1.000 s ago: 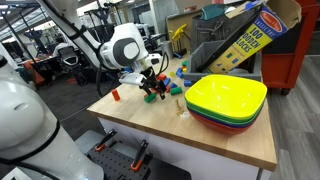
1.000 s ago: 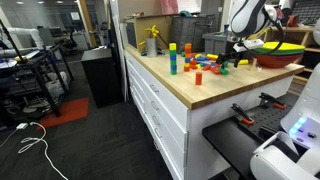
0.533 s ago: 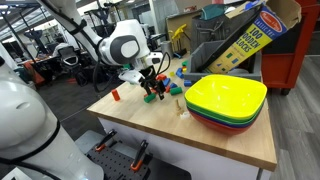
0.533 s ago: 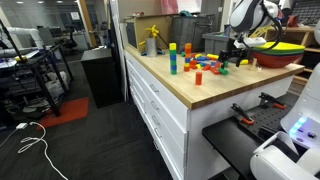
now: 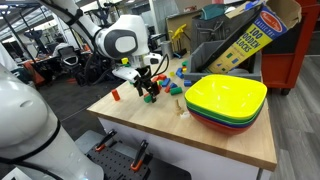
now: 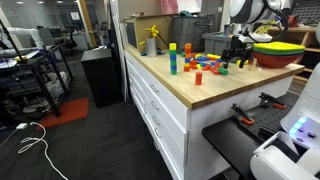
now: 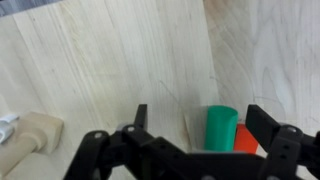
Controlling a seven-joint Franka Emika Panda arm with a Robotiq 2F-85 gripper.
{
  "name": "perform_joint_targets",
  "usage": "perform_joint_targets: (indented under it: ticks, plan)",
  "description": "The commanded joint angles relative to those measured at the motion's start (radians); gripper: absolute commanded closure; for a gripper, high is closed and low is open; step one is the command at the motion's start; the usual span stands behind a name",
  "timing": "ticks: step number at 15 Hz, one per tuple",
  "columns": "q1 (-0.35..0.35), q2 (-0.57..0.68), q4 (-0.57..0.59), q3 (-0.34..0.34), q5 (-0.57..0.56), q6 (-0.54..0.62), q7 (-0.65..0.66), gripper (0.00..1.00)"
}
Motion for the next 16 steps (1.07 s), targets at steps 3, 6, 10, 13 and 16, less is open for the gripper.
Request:
perform_joint_targets:
  ticks: [3,6,10,13,16]
  plan:
    - [0.031,-0.047,-0.005,-0.018,0.052,-0.07,-0.05,0.0]
    - [0.047,-0.036,-0.006,-0.006,0.056,-0.04,-0.034,0.0]
    - [0.064,0.0,0.0,0.006,0.054,-0.011,-0.02,0.0]
    - [0.073,0.026,0.0,0.011,0.051,0.02,-0.011,0.0]
    - [0.079,0.05,0.0,0.015,0.056,0.046,-0.007,0.0]
